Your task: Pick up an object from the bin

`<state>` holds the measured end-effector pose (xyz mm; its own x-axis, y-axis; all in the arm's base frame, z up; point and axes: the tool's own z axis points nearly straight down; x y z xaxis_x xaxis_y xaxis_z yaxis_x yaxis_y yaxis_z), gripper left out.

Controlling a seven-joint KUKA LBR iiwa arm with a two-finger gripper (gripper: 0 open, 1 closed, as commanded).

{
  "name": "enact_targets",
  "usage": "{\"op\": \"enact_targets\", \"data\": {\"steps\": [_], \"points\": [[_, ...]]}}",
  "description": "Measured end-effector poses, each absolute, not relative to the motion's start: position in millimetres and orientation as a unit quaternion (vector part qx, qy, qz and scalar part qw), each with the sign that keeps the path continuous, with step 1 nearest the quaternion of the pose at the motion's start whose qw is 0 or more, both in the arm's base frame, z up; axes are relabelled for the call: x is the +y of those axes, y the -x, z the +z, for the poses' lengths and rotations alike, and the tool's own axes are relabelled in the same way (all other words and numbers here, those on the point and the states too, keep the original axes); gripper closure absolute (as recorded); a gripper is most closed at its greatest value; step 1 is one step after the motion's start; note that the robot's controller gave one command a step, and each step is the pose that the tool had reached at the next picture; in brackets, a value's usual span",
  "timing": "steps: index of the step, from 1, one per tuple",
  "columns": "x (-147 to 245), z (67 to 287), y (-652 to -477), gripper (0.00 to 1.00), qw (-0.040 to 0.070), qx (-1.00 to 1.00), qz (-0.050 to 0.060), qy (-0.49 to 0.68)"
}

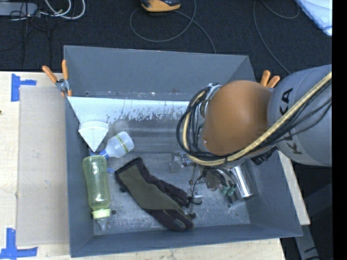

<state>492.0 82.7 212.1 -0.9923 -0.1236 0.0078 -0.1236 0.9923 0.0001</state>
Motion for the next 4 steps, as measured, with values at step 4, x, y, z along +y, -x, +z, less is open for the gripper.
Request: {"op": "enact_targets", "data": {"steps": [4], "points": [[105, 131, -506.0, 0.0, 0.003, -0.999, 0.0, 0.035]]}}
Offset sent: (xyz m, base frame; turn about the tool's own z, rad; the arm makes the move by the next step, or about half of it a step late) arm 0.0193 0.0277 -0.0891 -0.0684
